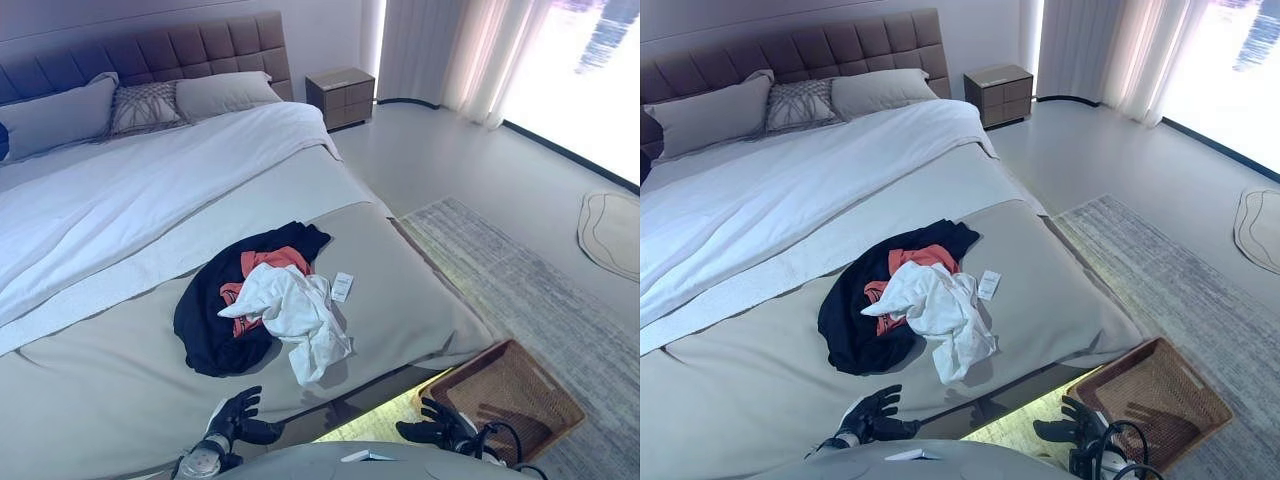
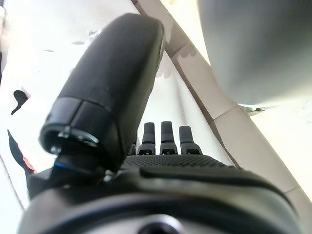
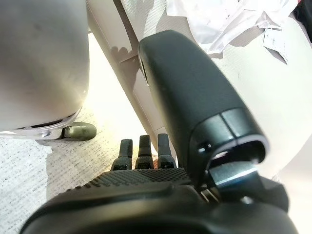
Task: Pick up the clothes from the bed and place them into the basket
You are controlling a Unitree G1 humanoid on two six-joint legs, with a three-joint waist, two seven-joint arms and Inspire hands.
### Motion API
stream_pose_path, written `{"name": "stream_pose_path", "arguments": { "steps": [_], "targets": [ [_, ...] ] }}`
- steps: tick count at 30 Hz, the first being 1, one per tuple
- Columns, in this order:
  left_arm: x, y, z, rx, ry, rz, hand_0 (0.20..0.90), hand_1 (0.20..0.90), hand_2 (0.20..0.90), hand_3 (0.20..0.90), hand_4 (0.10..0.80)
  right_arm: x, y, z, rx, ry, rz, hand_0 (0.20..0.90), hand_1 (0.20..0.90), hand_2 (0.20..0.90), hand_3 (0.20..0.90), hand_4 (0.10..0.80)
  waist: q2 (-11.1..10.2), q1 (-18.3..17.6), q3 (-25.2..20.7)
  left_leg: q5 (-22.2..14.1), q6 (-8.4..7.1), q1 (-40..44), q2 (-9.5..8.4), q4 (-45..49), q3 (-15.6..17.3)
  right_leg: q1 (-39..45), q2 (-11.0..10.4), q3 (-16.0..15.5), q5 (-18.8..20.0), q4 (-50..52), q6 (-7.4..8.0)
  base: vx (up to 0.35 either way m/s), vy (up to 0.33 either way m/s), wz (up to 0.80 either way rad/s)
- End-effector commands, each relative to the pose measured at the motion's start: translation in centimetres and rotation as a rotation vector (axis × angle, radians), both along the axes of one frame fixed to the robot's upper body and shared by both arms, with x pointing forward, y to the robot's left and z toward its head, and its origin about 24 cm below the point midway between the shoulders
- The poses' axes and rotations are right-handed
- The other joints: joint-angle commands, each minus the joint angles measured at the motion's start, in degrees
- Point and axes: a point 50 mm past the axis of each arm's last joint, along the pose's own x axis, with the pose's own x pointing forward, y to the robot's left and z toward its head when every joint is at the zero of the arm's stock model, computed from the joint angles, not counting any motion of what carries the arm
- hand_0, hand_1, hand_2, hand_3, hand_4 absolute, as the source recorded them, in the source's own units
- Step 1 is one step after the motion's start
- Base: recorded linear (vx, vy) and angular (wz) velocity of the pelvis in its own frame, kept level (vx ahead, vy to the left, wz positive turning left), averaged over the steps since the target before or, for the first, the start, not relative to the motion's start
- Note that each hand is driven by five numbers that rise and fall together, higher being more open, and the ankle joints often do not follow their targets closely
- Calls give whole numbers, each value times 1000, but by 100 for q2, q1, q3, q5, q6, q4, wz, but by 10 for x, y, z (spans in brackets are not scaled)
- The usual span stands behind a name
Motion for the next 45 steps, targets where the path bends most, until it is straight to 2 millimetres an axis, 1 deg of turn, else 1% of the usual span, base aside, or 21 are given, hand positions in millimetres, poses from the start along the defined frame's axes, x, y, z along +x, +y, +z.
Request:
{"name": "stream_pose_path", "arguments": {
  "steps": [1,5,9,12,14,16,17,18,20,22,24,25,26,29,31,32,34,38,39,41,45],
  "targets": [
    [39,12,13,31,-123,14,900,900,900,900,800,39,11,7,-69,-105,83,900,900,900,900,800,-353,106,258,-852,288,483,-623,47,155,48,133,12,-133,61,-224,0,0,0],
    [38,16,13,61,-118,44,900,900,900,900,800,44,15,9,-121,-113,179,900,900,900,900,800,-347,131,271,-829,279,453,-618,47,139,39,128,-24,-131,61,-226,0,0,0],
    [42,24,16,92,-139,70,900,900,900,900,800,59,12,17,-224,-187,223,900,900,900,900,800,-332,188,301,-792,252,423,-605,47,105,51,125,-104,-137,61,-242,-5,-5,2],
    [52,27,23,72,-199,93,900,900,900,900,800,69,5,24,-390,-213,287,900,900,900,900,800,-324,218,320,-767,226,419,-576,47,167,49,114,-163,-133,61,-239,-21,25,6],
    [71,28,35,52,-291,84,900,900,900,900,800,87,-4,36,-513,-277,271,900,900,900,900,800,-306,262,374,-714,204,437,-531,47,331,61,70,-278,-116,61,-249,-50,105,17],
    [82,26,44,37,-364,62,900,900,900,900,800,111,-8,55,-658,-395,277,900,900,900,900,800,-290,361,442,-700,245,399,-606,47,233,58,20,-310,-76,61,-250,-68,113,40],
    [83,25,45,35,-374,60,900,900,900,900,800,115,-9,59,-680,-419,279,900,900,900,900,800,-287,381,453,-703,257,387,-628,47,189,55,13,-309,-68,61,-248,-59,130,40],
    [83,23,47,30,-401,56,900,900,900,900,800,134,-9,74,-732,-491,291,900,900,900,900,800,-269,458,490,-727,287,380,-677,47,91,76,-16,-335,-48,61,-233,-28,121,29],
    [80,25,50,37,-423,35,900,900,900,900,800,158,-6,98,-863,-617,340,900,900,900,900,800,-237,517,537,-752,351,415,-701,47,22,68,-48,-321,-170,373,-237,-7,115,9],
    [83,30,57,42,-448,15,900,900,900,900,800,179,-4,122,-923,-715,333,900,900,900,900,800,-218,530,622,-732,417,430,-713,68,-75,-114,-42,-169,-321,818,-243,28,18,2],
    [89,36,64,46,-479,5,900,900,900,900,800,199,-4,147,-935,-778,339,900,900,900,900,800,-236,503,750,-781,433,347,-715,227,-198,-333,-3,73,-322,937,-253,-4,-67,9],
    [93,38,68,48,-496,6,900,900,900,900,800,208,-3,157,-939,-817,348,900,900,900,900,800,-241,498,807,-816,423,263,-706,328,-218,-398,4,130,-354,967,-283,-60,-76,8],
    [97,39,71,48,-511,20,900,900,900,900,800,217,0,169,-943,-853,358,900,900,900,900,800,-249,521,853,-824,401,156,-683,434,-189,-459,-25,75,-356,988,-303,-74,-79,9],
    [125,29,89,-5,-611,37,900,900,900,900,800,258,13,223,-998,-974,407,900,900,900,900,800,-263,581,1132,-797,353,-339,-646,790,-205,-798,-40,10,-400,1192,-388,-125,-94,14],
    [151,14,114,-37,-738,-11,900,900,900,900,800,282,10,263,-1061,-1032,377,900,900,900,900,800,-246,666,1452,-732,276,-788,-629,1022,-300,-1154,-88,-108,-463,1438,-465,-213,-86,24],
    [155,13,118,-46,-763,-9,900,900,900,900,800,284,9,269,-1071,-1042,377,900,900,900,900,800,-239,673,1491,-721,263,-869,-626,1060,-321,-1226,-93,-127,-489,1496,-478,-159,-36,31],
    [167,6,138,-83,-877,11,900,900,900,900,800,296,5,301,-1110,-1093,361,900,900,900,900,800,-166,748,1789,-711,229,-1290,-668,1382,-365,-1604,-154,-178,-608,1860,-536,-149,8,30],
    [179,-2,166,-111,-1025,24,900,900,900,900,800,306,3,330,-1152,-1123,343,900,900,900,900,800,-86,883,2120,-821,247,-1914,-762,2017,-428,-2193,-283,-211,-837,2617,-628,-116,32,14],
    [182,-3,174,-128,-1061,32,900,900,900,900,800,308,2,334,-1168,-1119,347,900,900,900,900,800,-74,915,2189,-898,285,-2069,-813,2255,-454,-2344,-325,-224,-948,2912,-652,-38,34,39],
    [188,-6,187,-155,-1118,29,900,900,900,900,800,311,-5,337,-1193,-1080,362,900,900,900,900,800,-66,988,2339,-1151,333,-2349,-893,2849,-492,-2570,-436,-234,-1222,3542,-708,11,19,50],
    [192,-10,205,-193,-1193,25,900,900,900,900,800,315,-16,335,-1194,-984,368,900,900,900,900,800,-22,1133,2535,-1496,459,-2774,-1035,3624,-558,-2904,-599,-262,-1507,4310,-760,38,23,37]
  ]
}}
